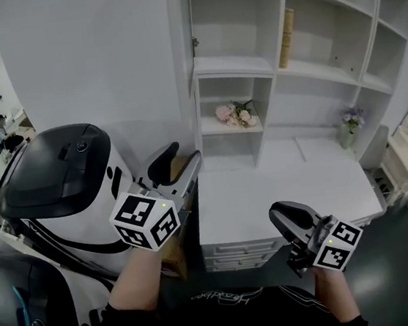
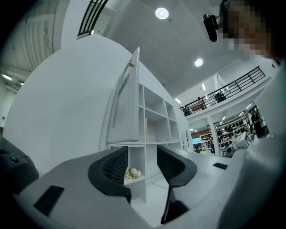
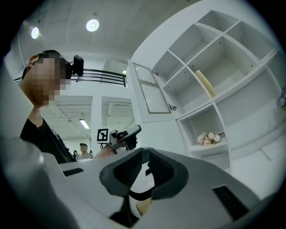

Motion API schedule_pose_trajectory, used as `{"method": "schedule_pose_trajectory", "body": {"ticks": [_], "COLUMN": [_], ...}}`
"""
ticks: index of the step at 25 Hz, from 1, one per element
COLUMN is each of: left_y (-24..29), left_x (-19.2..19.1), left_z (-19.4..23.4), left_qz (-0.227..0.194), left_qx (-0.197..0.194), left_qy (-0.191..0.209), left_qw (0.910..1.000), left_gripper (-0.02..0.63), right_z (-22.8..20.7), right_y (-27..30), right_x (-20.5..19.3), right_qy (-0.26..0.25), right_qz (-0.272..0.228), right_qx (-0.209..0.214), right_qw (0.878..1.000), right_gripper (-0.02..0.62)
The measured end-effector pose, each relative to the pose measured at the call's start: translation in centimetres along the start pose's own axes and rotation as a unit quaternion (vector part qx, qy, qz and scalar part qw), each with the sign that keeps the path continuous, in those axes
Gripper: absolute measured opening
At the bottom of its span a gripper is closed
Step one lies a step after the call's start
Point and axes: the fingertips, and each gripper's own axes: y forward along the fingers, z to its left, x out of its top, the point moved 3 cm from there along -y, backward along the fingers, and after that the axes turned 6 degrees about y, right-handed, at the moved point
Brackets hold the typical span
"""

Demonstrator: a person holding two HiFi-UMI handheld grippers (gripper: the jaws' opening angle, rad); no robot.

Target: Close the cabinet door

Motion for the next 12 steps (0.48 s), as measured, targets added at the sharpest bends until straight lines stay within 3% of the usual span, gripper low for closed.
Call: {"method": "schedule_pose_trajectory", "body": {"ticks": [12], "left_y": [3.9], "left_x": [2.8], "left_z": [2.2], "left_qz": [-0.028], "left_qx": [-0.001], "left_qy": [0.029], "left_qw": [0.9992], "left_gripper": [0.196], "right_z": [-1.9], "right_y": [0.2], "right_x": [0.5], "right_qy": [-0.005], "right_qz": [0.008], "right_qx": [-0.009], "right_qw": [1.000], "right_gripper": [0.058]}}
